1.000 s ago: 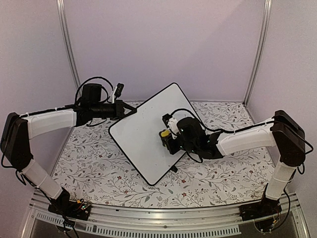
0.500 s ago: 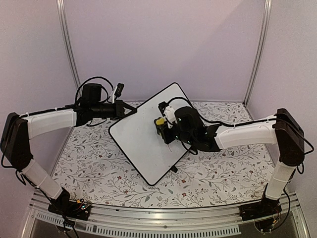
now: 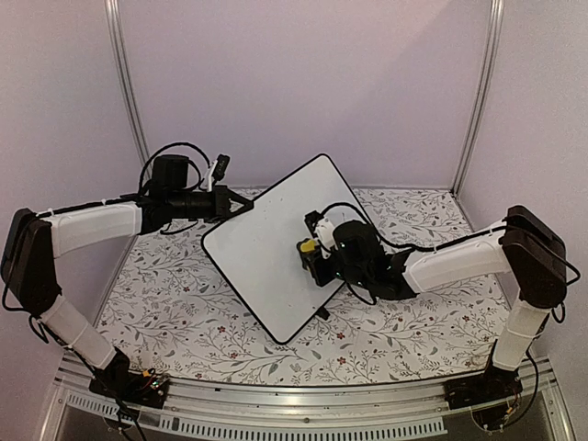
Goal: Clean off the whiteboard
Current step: Erase the whiteboard at the center of the board.
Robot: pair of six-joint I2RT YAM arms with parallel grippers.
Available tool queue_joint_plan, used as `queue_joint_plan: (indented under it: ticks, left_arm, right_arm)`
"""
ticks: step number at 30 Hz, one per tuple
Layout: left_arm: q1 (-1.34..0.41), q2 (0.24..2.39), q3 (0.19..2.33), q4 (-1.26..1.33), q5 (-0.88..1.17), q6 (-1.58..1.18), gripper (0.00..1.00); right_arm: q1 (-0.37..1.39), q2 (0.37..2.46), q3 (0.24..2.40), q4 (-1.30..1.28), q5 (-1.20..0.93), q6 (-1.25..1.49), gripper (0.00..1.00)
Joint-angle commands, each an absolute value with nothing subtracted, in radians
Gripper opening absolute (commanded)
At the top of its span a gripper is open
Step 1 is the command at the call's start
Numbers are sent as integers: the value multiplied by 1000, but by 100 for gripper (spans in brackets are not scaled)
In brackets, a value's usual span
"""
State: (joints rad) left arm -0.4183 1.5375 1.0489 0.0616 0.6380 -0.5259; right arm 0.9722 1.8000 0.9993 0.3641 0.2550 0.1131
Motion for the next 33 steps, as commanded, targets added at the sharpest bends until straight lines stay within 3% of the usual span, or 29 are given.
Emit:
queue_joint_plan:
  ticks: [1, 10, 25, 33]
  left_arm:
    - [-432, 1529, 1060, 117, 688, -494, 0]
    - [-432, 1537, 1063, 114, 686, -495, 0]
    - [-433, 1541, 1066, 106, 687, -491, 0]
    - [-432, 1539, 1069, 106, 690, -490, 0]
  right_arm:
    - [965, 1781, 920, 356, 249, 147, 0]
    - [965, 1750, 842, 390, 248, 172, 0]
    - [950, 1807, 1068, 381, 289, 56, 0]
    - [948, 1831, 1076, 364, 262, 61, 0]
